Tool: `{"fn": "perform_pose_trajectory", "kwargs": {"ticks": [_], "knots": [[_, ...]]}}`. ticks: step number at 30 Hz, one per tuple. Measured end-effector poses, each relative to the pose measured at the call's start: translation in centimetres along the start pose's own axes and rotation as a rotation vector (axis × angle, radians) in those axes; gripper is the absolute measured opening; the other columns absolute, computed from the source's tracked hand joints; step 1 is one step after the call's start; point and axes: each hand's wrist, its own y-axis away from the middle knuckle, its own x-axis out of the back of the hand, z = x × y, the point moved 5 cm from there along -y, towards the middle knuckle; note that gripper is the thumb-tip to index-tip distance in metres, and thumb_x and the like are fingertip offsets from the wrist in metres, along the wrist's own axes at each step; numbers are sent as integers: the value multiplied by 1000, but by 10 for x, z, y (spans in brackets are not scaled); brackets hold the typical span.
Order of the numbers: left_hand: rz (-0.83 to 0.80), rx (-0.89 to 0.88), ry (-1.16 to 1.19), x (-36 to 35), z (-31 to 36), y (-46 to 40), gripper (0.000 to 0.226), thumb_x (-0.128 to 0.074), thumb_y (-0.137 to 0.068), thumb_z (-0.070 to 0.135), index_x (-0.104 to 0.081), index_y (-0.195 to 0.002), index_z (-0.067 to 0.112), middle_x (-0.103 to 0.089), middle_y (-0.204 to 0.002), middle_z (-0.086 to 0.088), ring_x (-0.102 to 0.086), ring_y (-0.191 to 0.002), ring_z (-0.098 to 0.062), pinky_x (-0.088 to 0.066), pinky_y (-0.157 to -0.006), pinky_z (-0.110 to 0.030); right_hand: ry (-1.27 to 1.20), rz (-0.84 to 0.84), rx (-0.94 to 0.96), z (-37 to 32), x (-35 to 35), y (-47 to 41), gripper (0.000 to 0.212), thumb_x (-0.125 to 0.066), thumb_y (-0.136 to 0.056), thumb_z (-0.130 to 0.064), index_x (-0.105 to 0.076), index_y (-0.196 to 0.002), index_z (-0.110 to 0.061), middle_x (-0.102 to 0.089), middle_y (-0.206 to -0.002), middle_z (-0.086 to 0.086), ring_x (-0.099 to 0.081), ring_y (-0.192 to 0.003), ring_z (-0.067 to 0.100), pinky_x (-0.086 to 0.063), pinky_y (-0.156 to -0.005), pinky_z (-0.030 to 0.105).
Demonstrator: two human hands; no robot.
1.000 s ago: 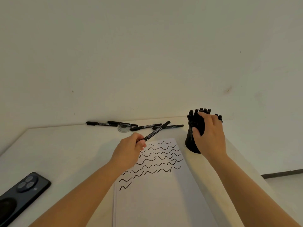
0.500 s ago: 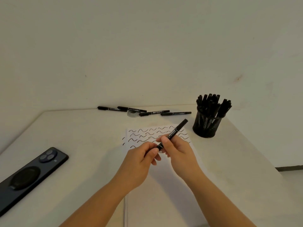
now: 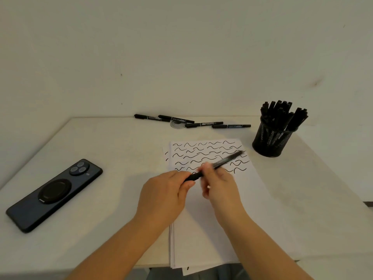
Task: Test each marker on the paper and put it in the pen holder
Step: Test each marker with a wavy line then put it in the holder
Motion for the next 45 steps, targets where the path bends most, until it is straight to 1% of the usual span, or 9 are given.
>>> {"fn": "perform_pose_trajectory", "kwargs": {"ticks": [4,7,10,15,22,26,33,38,45], "knots": [[21,100,-106,12,-33,3,19,-53,-88,29,-69,-91,19,-67,-72,3,-60,-59,-25,-47,-52,-31,-113,287,23,-17,53,-26,27,-47,-93,-28,-56,-70,-18,-46,-47,-6,-40,-41,5,-34,-44,19],[-73,220,93,3,-58,-8,17,-49,-92,31,-63,-96,24,-66,-77,9,-54,-63,-13,-43,-58,-29,127,121,149,-24,46,-33,18,-56,-87,-22,-60,-70,-17,-54,-43,-8,-46,-41,1,-37,-43,11],[-191,235,167,-14,-57,-28,21,-43,-94,34,-59,-102,24,-68,-91,3,-58,-79,-18,-47,-71,-35,200,-77,129,-16,20,-33,14,-60,-84,-17,-64,-71,-17,-61,-48,-4,-52,-45,2,-41,-48,10],[-214,215,146,-33,-58,-31,24,-39,-95,34,-56,-104,20,-64,-92,-2,-57,-86,-21,-46,-75,-38,296,-44,188,0,20,-36,21,-55,-80,-11,-57,-64,-24,-63,-53,-2,-57,-51,3,-42,-54,10],[-206,221,189,-34,-62,-28,23,-39,-95,34,-56,-102,20,-65,-95,-3,-57,-89,-21,-46,-78,-43,317,-262,237,2,6,-29,17,-58,-80,-10,-58,-69,-23,-67,-60,-2,-62,-61,8,-48,-67,28],[-215,234,216,-34,-63,-27,23,-39,-94,33,-56,-103,20,-66,-98,-3,-58,-92,-22,-46,-80,-44,369,-198,249,3,10,-31,18,-57,-80,-11,-57,-69,-24,-63,-57,-3,-57,-59,12,-39,-54,15],[-214,250,212,-34,-64,-26,24,-40,-94,34,-58,-103,22,-65,-96,-3,-57,-89,-21,-46,-77,-43,438,-42,265,2,26,-35,16,-54,-78,-13,-53,-68,-26,-59,-54,0,-42,-46,5,-33,-43,15],[-180,195,180,-32,-58,-26,21,-46,-93,33,-60,-105,24,-60,-84,3,-51,-77,-15,-43,-69,-31,163,113,257,-4,39,-34,18,-55,-83,-13,-55,-71,-27,-64,-57,-5,-57,-57,5,-44,-57,19],[-162,107,254,-31,-49,-25,19,-52,-90,32,-62,-105,26,-65,-95,11,-54,-83,-8,-44,-73,-25,-49,-128,176,-7,25,-31,20,-56,-86,-3,-62,-74,-18,-61,-52,-3,-50,-47,7,-41,-44,16]]}}
